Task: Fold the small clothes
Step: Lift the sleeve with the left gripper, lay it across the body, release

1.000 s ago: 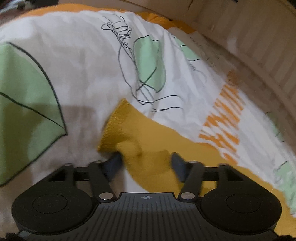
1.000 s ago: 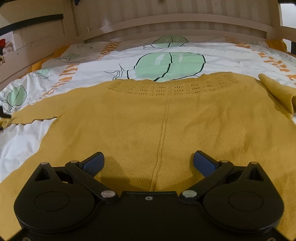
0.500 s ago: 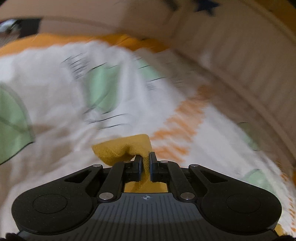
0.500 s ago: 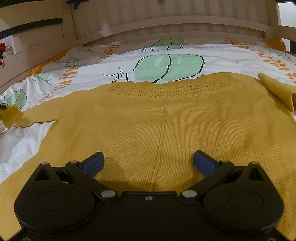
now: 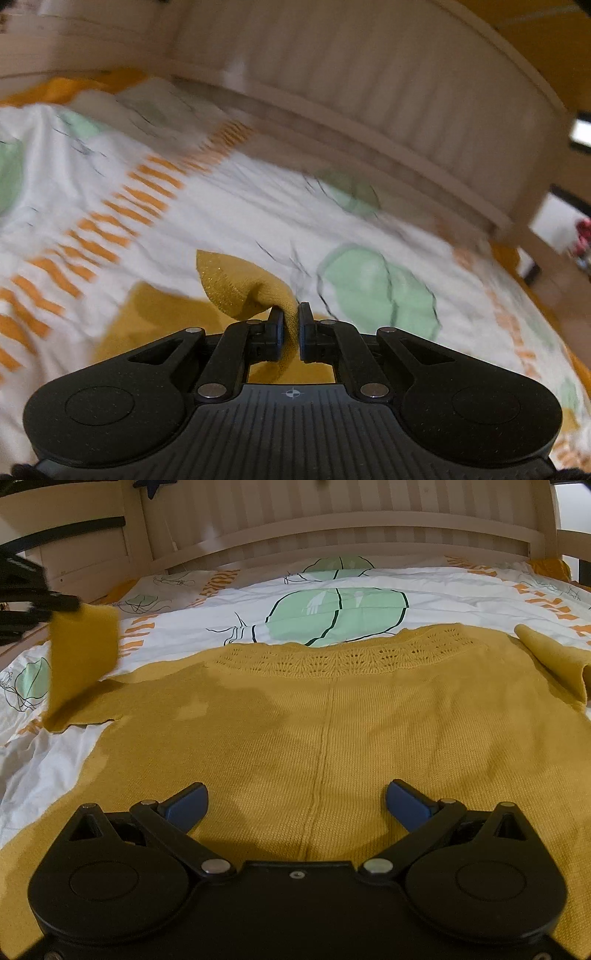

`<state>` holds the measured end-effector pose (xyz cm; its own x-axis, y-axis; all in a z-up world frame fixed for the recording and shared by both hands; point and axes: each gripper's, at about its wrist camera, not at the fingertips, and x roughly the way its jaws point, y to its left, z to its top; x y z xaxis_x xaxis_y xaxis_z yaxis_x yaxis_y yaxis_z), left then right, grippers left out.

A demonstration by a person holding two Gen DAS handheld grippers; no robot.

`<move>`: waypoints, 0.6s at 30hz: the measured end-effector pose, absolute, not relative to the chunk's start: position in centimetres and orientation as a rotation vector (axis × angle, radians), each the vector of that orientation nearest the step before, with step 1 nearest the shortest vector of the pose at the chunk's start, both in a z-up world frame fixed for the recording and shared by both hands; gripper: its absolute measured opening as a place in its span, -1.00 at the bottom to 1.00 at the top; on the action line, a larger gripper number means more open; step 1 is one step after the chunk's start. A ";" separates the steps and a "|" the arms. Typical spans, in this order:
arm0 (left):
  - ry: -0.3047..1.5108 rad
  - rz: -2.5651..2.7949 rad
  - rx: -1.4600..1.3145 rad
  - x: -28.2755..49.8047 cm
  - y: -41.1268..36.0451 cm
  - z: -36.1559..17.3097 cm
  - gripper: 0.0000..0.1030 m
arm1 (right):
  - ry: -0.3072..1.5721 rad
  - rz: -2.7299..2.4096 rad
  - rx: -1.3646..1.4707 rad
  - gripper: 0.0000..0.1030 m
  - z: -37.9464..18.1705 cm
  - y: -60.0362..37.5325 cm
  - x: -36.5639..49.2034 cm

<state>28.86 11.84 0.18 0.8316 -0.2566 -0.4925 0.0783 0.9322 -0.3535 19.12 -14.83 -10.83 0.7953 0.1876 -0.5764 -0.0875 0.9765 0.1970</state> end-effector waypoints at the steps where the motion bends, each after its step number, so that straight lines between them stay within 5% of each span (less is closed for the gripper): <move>1: 0.580 -0.198 -0.316 29.0 11.0 -0.5 -0.86 | 0.635 0.148 0.163 1.00 -10.8 -14.8 19.1; 11: 0.728 -0.342 -0.215 29.7 5.6 -4.1 -0.83 | 0.644 0.147 0.160 1.00 -10.6 -14.8 19.3; 13: 0.745 -0.373 -0.204 29.6 5.0 -4.0 -0.73 | 0.653 0.146 0.154 1.00 -10.5 -14.7 19.3; 15: 0.732 -0.395 -0.210 29.2 5.0 -3.5 -0.40 | 0.661 0.146 0.146 1.00 -10.5 -14.6 19.4; 18: 0.706 -0.411 -0.215 29.1 5.2 -2.6 -0.34 | 0.680 0.150 0.130 1.00 -10.3 -14.5 19.5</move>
<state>29.07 5.18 -2.58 0.6857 -0.4353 -0.5834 0.2923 0.8987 -0.3270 19.52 -14.55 -10.33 0.7674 0.1798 -0.6154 -0.0950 0.9812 0.1682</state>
